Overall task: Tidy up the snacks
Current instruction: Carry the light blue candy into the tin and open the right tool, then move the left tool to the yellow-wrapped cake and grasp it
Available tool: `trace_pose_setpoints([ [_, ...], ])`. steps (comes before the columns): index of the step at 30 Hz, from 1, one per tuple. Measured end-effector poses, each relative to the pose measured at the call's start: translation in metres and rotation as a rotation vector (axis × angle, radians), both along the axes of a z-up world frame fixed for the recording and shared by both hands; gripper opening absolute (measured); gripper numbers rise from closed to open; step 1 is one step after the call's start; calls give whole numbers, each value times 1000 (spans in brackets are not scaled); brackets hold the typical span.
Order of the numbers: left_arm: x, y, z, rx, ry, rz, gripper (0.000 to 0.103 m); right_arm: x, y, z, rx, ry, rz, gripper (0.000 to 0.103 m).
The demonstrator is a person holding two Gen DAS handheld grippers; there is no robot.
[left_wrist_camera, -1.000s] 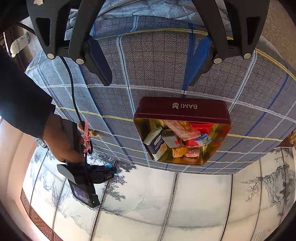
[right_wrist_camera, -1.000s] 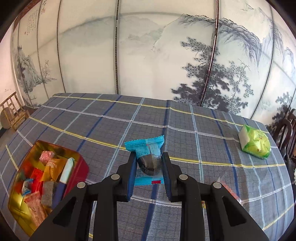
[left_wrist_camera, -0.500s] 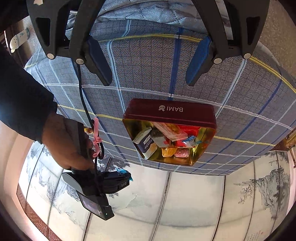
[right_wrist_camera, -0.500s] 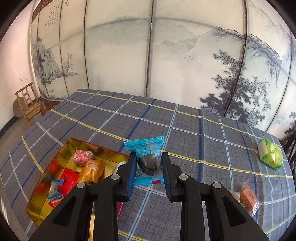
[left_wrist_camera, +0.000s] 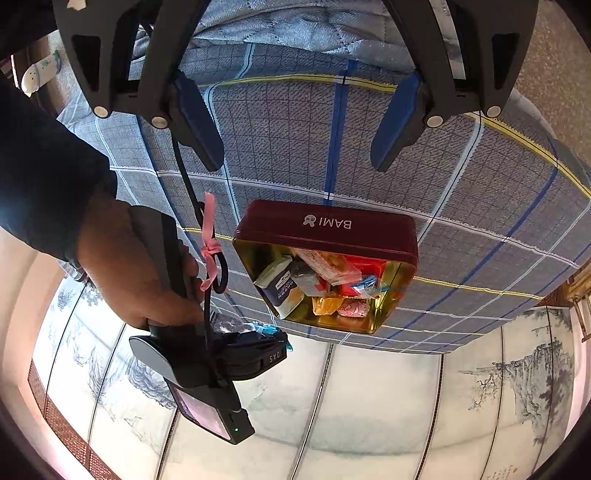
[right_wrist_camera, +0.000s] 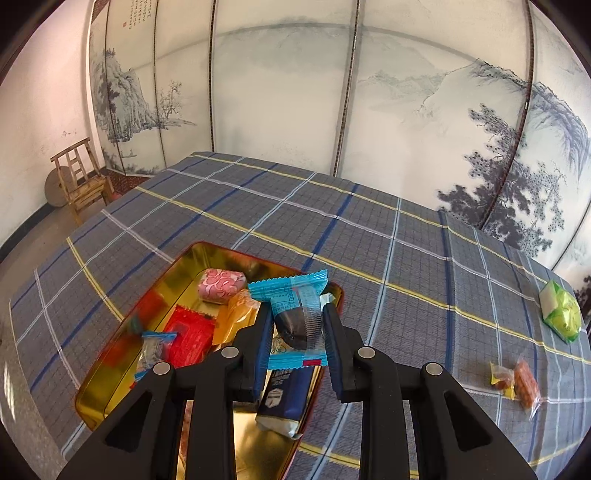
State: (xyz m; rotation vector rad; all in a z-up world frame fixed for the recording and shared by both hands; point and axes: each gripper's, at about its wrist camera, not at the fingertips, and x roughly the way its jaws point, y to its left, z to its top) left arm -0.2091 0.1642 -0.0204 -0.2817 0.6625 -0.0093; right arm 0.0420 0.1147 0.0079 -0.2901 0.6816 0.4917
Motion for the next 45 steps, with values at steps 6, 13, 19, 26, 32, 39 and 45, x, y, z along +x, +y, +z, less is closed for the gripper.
trace_pose_setpoints([
  [6, -3, 5, -4, -10, 0, 16, 78, -21, 7, -14, 28, 72, 94, 28],
  [13, -6, 12, -7, -17, 3, 30, 78, -55, 32, -23, 33, 172, 254, 28],
  [19, -12, 18, -12, -19, 16, 42, 78, -71, 50, -40, 8, 231, 322, 28],
  [26, -14, 22, -15, -16, 37, 58, 78, -67, 59, -56, -15, 294, 339, 28],
  [32, -13, 20, -17, -6, 48, 58, 78, -62, 61, -64, -7, 327, 346, 28],
  [39, -12, 12, -15, 20, 59, 55, 78, -57, 63, -70, 9, 363, 358, 29],
  [45, -12, 6, -10, 49, 55, 54, 78, -55, 35, -48, 169, 324, 402, 52],
])
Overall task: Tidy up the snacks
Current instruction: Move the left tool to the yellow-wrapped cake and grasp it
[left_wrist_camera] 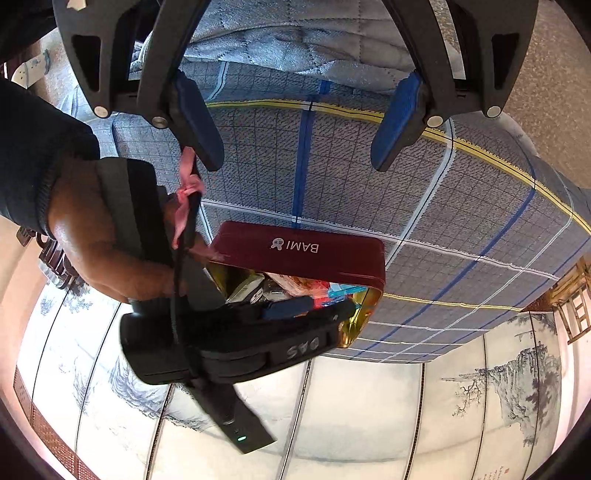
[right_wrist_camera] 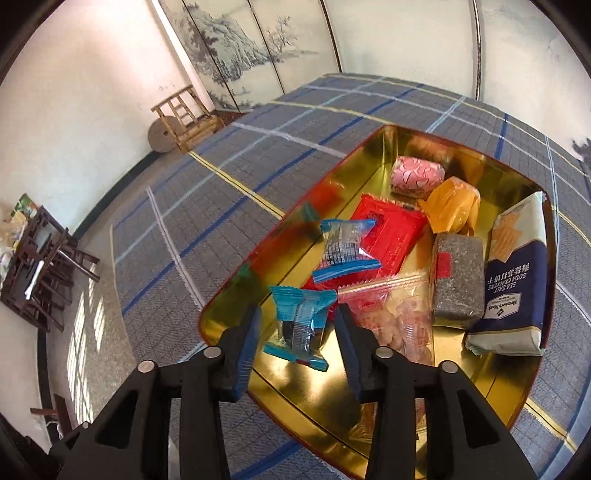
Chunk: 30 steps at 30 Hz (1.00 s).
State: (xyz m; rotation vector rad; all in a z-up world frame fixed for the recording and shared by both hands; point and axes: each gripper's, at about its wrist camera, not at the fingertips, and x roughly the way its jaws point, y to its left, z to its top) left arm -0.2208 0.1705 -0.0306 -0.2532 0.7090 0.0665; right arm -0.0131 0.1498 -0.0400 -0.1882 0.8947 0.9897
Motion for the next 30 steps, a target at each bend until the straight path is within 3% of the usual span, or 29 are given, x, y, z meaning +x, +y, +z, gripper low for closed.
trace_pose_setpoints([
  [1, 0, -2, 1, 6, 0, -4, 78, 0, -15, 11, 56, -32, -13, 55],
  [3, 0, -5, 4, 18, -8, -14, 78, 5, -56, 30, 162, -87, -57, 77],
  [5, 2, -10, 9, 38, -26, -30, 78, 17, -107, 39, 218, -134, -155, 92],
  [8, 14, -22, 16, 61, -39, -74, 78, 48, -199, 36, 223, -140, -364, 93],
  [13, 54, -60, 31, 57, -54, -207, 78, 93, -377, 4, 157, -113, -853, 93],
  [17, 110, -105, 47, 1, -58, -325, 78, 101, -482, -17, 182, -81, -1072, 93],
  [23, 215, -189, 51, 52, -15, -398, 78, 99, -545, -40, 326, 3, -1152, 94],
  [25, 249, -217, 44, 38, 18, -456, 79, 98, -552, -38, 353, -23, -1163, 94],
  [28, 295, -253, 26, 140, 41, -458, 79, 97, -553, -39, 367, -17, -1144, 94],
  [30, 322, -267, 11, 146, 80, -487, 79, 98, -553, -41, 369, -1, -1133, 94],
])
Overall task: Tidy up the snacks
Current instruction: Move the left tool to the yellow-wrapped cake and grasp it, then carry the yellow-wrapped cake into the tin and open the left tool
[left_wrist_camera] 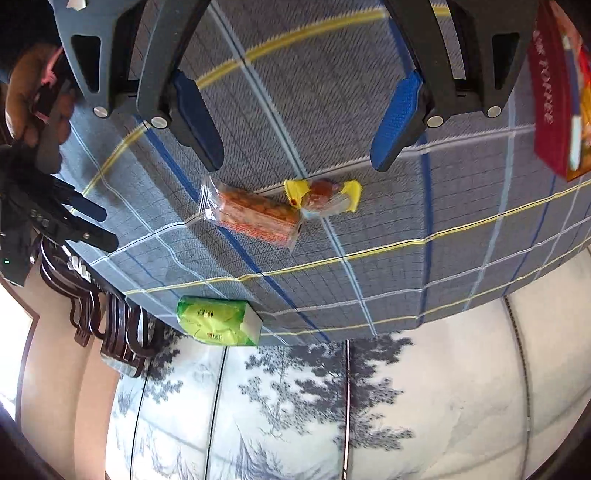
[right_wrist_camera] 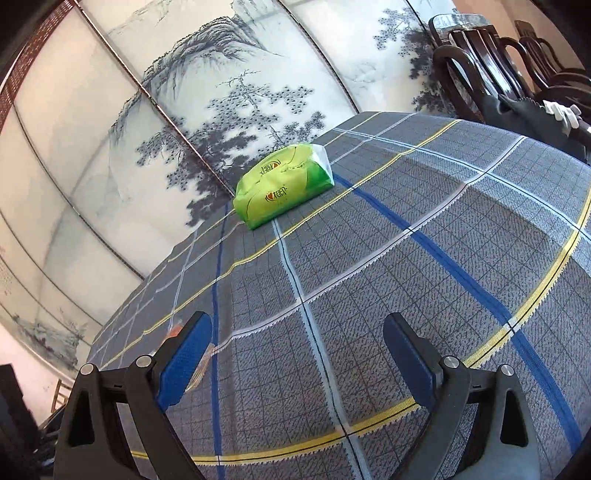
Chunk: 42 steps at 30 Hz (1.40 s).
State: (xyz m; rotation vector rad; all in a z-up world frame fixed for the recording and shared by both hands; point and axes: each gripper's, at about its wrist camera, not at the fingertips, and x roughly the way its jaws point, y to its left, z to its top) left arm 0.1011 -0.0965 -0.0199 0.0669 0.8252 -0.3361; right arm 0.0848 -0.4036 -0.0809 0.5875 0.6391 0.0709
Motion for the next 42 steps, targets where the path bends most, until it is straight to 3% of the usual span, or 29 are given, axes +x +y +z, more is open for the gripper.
trace_pose_setpoints([
  [5, 43, 3, -25, 28, 43, 81, 76, -1, 0, -1, 10, -7, 18, 94],
  [7, 57, 10, -32, -6, 88, 82, 68, -3, 0, -1, 14, -16, 17, 94],
  [10, 60, 8, -33, 15, 61, 54, 54, -3, 1, -1, 14, -22, 26, 94],
  [11, 60, 8, -32, 5, 59, 35, 41, -3, 2, -1, 14, -23, 31, 94],
  [12, 61, 8, -32, -3, 64, 25, 36, -2, 2, -1, 13, -22, 36, 94],
  [15, 55, 4, -31, 17, 51, 1, 32, -2, 4, 0, 11, -23, 38, 94],
  [21, 35, 5, -17, 18, 6, 4, 30, -1, 4, -1, 14, -24, 35, 94],
  [30, 22, 8, 17, 150, -90, 87, 30, 0, 2, -4, 13, -5, 25, 94],
  [42, 22, 69, 40, 182, -129, 243, 30, 4, 2, -5, 4, 28, 11, 94],
])
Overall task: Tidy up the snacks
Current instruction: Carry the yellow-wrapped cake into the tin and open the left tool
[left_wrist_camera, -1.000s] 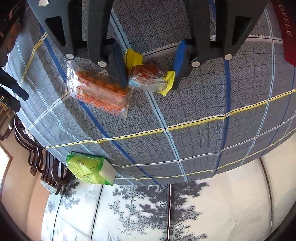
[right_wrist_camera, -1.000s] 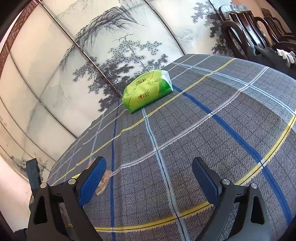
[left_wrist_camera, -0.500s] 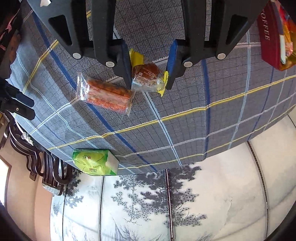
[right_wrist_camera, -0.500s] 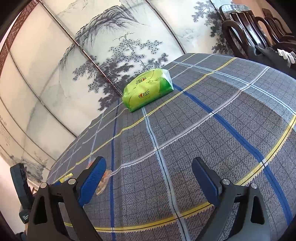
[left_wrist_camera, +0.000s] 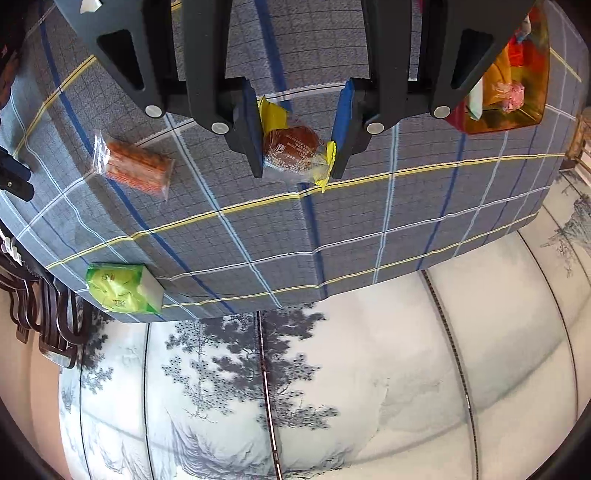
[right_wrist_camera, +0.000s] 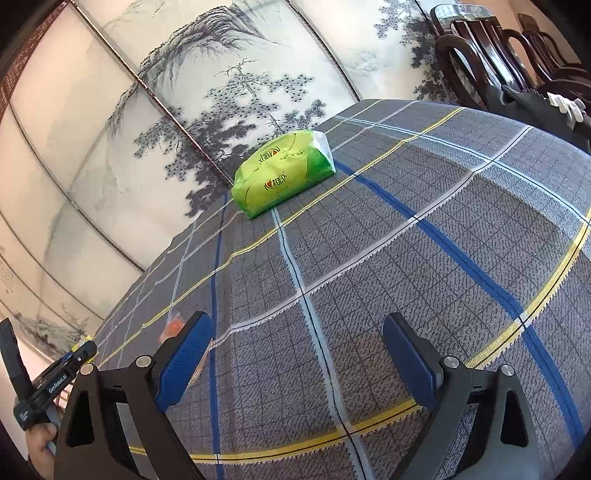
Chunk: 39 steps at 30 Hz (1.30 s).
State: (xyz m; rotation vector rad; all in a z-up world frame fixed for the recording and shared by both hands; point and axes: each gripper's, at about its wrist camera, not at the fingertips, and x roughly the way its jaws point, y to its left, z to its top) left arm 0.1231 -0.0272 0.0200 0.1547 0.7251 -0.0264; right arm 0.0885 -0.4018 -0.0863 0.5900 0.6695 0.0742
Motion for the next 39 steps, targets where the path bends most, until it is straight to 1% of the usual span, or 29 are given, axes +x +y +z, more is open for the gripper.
trace_pose_setpoints([
  [13, -7, 49, 11, 29, -19, 83, 30, 0, 0, 0, -1, 1, 0, 94],
  [18, -12, 70, 15, 60, -26, 111, 30, 0, 1, 0, -1, 1, 1, 95],
  [28, -18, 125, 18, 88, -23, 217, 30, 0, 1, 0, -1, 1, 0, 95],
  [36, -22, 156, 17, 92, -14, 272, 30, 0, 1, 0, 0, 1, 0, 96],
  [39, -26, 173, 15, 62, 2, 286, 30, 0, 2, 1, 0, 1, -1, 96],
])
